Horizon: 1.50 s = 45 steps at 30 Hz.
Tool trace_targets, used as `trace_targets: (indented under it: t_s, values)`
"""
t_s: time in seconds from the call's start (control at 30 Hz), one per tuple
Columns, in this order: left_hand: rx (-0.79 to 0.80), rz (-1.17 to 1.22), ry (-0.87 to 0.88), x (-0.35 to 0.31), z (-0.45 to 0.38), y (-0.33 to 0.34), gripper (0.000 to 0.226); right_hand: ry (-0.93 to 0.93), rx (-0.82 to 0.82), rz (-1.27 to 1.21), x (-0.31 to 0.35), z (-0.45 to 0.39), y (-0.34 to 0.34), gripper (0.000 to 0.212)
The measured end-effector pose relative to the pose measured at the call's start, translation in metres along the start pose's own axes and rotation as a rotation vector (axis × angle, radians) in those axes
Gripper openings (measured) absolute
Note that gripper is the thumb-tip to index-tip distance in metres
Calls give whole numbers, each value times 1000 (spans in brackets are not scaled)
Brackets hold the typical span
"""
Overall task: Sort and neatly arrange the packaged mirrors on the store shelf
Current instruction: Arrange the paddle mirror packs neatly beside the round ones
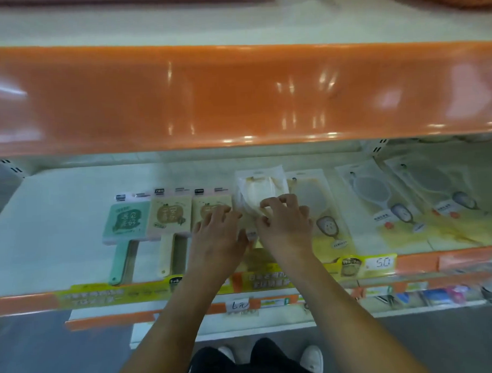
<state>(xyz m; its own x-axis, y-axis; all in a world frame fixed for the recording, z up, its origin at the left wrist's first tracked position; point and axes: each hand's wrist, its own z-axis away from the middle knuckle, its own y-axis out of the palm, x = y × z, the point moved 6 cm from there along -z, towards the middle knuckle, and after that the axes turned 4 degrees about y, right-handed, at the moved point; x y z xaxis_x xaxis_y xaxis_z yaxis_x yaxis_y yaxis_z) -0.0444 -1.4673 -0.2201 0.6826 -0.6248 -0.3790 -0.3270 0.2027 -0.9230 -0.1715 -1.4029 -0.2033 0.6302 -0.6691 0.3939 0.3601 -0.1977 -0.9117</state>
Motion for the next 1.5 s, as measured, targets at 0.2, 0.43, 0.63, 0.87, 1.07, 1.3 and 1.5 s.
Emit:
trace_targets:
  t_s: [0.2, 0.43, 0.63, 0.87, 1.07, 1.3, 1.5]
  values:
    - [92, 15, 10, 4, 0, 2, 36, 37, 30, 36, 6, 6, 9, 28]
    - [60, 16, 23, -5, -1, -3, 36, 9, 34, 94, 1, 3, 16, 39]
    - [96, 42, 30, -13, -4, 3, 38, -48, 62, 99, -9, 6, 21, 44]
    - [59, 3, 61, -21, -4, 6, 35, -220, 175, 23, -20, -1, 14, 37]
    - [101, -37, 77, -24, -6, 8, 39, -271, 218, 49, -26, -7, 7, 41]
    - [94, -34, 118, -23, -1, 6, 42, -278, 250, 87, -24, 2, 9, 42]
    - [46, -18, 145, -21, 3, 5, 39, -267, 217, 111, -22, 7, 13, 43]
